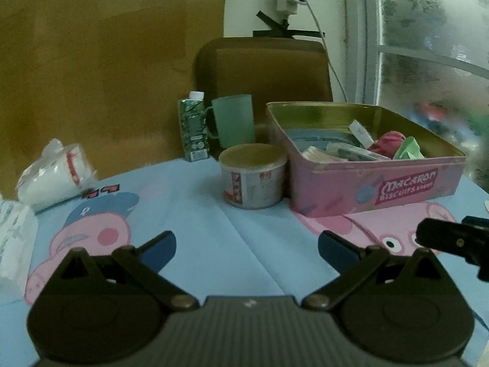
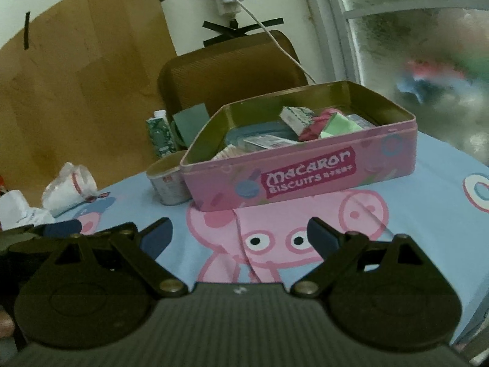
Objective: Organize soft objects
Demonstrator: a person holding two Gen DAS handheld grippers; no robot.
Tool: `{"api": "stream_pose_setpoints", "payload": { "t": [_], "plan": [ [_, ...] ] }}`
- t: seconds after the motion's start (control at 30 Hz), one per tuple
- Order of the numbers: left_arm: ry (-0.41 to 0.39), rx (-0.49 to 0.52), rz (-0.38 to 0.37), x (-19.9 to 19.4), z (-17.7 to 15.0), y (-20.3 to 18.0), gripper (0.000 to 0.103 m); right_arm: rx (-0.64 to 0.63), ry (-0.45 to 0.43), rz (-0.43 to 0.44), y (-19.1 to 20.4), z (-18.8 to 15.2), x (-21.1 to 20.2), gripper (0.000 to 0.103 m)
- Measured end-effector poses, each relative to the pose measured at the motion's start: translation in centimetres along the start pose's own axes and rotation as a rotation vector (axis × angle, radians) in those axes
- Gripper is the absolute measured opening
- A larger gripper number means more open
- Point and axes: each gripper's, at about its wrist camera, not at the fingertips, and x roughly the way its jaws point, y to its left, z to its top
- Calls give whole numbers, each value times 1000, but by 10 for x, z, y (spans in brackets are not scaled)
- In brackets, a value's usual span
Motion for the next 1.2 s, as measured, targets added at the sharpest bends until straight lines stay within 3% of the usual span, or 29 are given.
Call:
{"api": "stream_pose_setpoints", "payload": {
  "t": [0.2, 0.63, 0.87, 1.03, 1.2],
  "plan": [
    [-14, 13, -20, 10, 3, 6, 103, 0, -35, -57, 15, 4, -3, 97],
    [-50, 17, 35, 12, -8, 14, 103, -56, -28, -97, 43, 0, 10, 97],
    [-28, 29, 22, 14, -8, 13, 103, -47, -66, -104, 44, 0, 2, 100],
    [27, -5, -28, 17, -8, 16, 103, -43, -77, -105, 45, -2, 1, 103],
    [31, -1, -5, 18, -8, 17, 103, -34, -84, -107, 44, -2, 0, 103]
  ]
}}
